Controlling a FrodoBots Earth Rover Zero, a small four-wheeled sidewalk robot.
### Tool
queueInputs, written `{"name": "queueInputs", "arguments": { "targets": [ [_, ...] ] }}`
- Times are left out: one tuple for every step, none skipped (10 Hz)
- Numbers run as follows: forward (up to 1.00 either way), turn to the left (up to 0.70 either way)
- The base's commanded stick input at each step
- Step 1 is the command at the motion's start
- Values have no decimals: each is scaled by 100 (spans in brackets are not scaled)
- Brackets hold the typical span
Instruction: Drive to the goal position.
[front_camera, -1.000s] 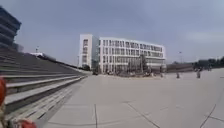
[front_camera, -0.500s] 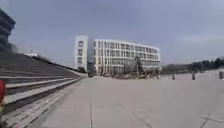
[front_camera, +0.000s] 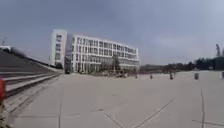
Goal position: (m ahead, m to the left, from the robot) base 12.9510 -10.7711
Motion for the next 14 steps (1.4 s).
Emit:
{"name": "queueInputs", "arguments": {
  "targets": [
    [85,-16],
    [85,0],
    [85,0],
    [85,0],
    [85,0],
    [85,0],
    [85,0],
    [85,0],
    [85,0],
    [85,0],
    [85,0],
    [85,0],
    [85,0],
    [85,-11]
  ]
}}
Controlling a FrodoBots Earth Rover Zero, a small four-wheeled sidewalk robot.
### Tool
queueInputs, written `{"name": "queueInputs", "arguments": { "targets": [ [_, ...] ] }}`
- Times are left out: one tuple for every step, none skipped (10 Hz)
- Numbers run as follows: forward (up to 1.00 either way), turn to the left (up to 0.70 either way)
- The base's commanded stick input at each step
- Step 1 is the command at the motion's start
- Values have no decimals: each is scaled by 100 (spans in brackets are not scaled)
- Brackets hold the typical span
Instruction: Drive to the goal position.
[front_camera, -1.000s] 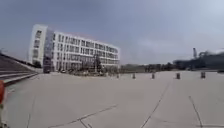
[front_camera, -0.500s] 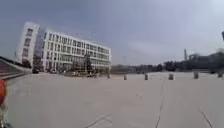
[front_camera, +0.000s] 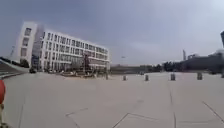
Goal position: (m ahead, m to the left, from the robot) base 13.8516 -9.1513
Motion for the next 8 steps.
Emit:
{"name": "queueInputs", "arguments": {
  "targets": [
    [85,-33],
    [85,-34],
    [85,-34],
    [85,-34],
    [85,-34],
    [85,-18],
    [85,-2],
    [85,0]
  ]
}}
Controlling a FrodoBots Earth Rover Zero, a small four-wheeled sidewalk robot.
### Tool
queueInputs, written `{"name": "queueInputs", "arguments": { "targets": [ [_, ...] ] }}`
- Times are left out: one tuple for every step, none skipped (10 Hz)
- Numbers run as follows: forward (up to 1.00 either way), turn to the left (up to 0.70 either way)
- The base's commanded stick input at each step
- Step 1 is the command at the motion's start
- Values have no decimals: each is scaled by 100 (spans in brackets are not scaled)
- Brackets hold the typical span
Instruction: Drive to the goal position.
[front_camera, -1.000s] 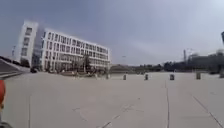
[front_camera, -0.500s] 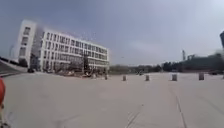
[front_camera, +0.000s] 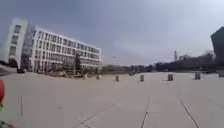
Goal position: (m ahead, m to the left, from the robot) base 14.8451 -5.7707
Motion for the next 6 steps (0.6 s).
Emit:
{"name": "queueInputs", "arguments": {
  "targets": [
    [85,0],
    [85,0],
    [85,0],
    [85,0],
    [85,0],
    [85,0]
  ]
}}
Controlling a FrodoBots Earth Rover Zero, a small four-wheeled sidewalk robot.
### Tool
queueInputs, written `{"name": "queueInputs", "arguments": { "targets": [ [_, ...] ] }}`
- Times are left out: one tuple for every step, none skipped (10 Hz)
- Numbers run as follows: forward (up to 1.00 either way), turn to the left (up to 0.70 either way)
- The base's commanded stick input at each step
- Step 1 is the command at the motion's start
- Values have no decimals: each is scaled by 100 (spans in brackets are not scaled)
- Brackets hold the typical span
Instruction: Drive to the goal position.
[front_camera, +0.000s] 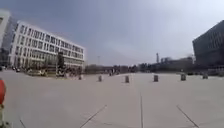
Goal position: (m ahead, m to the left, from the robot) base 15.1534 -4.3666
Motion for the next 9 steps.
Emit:
{"name": "queueInputs", "arguments": {
  "targets": [
    [85,0],
    [85,0],
    [85,0],
    [85,0],
    [85,-13],
    [85,-32],
    [85,-34],
    [85,-34],
    [85,-34]
  ]
}}
